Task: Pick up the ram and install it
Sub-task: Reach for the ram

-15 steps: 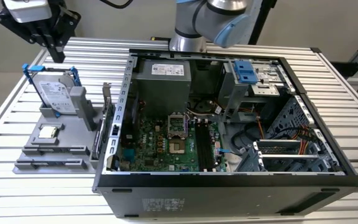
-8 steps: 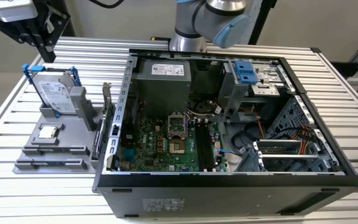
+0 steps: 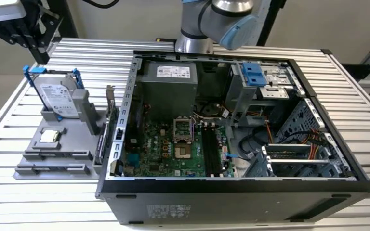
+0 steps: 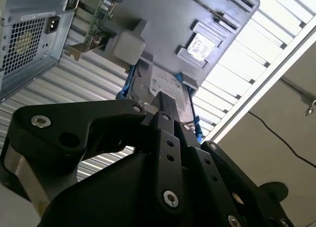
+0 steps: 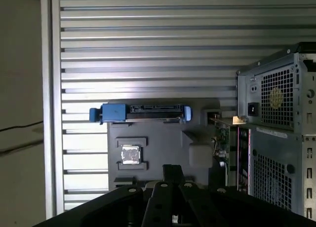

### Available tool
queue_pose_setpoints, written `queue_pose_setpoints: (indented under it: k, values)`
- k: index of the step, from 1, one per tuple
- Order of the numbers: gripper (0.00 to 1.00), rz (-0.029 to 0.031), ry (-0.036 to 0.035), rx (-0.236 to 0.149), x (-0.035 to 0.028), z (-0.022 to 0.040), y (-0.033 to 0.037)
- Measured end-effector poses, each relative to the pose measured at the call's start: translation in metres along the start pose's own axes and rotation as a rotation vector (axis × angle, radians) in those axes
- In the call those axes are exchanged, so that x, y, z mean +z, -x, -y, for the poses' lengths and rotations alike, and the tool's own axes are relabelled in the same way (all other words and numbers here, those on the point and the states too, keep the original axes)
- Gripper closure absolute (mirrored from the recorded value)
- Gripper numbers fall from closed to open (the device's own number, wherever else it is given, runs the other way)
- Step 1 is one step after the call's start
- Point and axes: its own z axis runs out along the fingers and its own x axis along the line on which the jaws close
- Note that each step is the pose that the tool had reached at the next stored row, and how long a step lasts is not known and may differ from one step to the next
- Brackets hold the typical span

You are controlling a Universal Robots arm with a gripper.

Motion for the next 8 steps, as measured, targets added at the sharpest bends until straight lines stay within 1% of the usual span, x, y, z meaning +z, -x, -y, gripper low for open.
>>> queue_pose_setpoints:
  k: [4, 6, 8]
  values:
    - [1.00, 0.0000, 0.0000, 0.000, 0.0000, 0.0002, -0.0002]
    - [1.00, 0.0001, 0.0001, 0.000, 0.0000, 0.0018, -0.0002]
    - [1.00, 0.0000, 0.0000, 0.000, -0.0003, 0.0049, 0.0000]
